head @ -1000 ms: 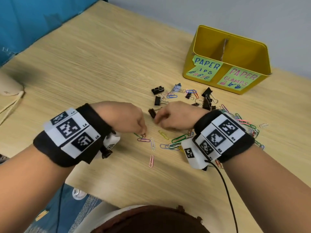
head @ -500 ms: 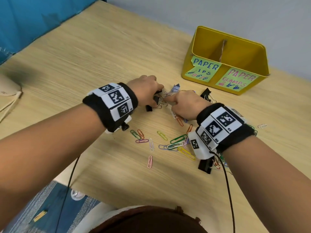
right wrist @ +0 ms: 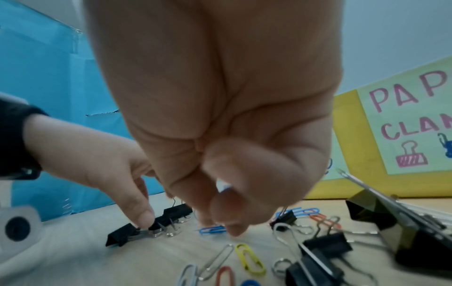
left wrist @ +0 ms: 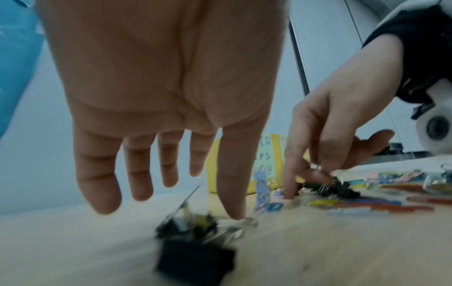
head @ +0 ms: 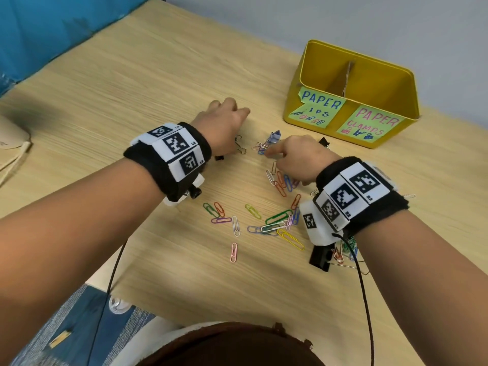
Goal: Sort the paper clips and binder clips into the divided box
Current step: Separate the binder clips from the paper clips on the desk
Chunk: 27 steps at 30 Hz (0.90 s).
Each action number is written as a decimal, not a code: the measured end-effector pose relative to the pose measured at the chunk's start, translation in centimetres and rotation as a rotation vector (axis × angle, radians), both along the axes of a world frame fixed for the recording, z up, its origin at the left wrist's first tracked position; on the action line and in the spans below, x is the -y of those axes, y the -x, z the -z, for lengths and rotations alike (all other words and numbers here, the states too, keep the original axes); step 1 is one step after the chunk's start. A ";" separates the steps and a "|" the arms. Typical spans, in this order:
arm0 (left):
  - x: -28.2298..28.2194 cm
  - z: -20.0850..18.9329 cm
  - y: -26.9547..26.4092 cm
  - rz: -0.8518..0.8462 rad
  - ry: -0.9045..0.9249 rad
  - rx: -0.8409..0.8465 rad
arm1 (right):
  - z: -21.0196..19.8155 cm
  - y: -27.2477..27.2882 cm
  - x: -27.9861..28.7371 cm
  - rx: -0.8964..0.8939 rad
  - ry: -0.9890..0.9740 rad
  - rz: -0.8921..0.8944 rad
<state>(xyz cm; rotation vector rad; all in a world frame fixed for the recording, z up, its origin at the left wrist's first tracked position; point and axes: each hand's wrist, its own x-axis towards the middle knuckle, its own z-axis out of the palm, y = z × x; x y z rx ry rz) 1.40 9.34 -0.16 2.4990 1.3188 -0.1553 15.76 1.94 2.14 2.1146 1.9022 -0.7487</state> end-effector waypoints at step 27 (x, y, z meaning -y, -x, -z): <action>4.0 -0.6 -4.8 0.314 0.065 -0.252 | 0.3 -4.8 1.9 0.082 -0.079 0.151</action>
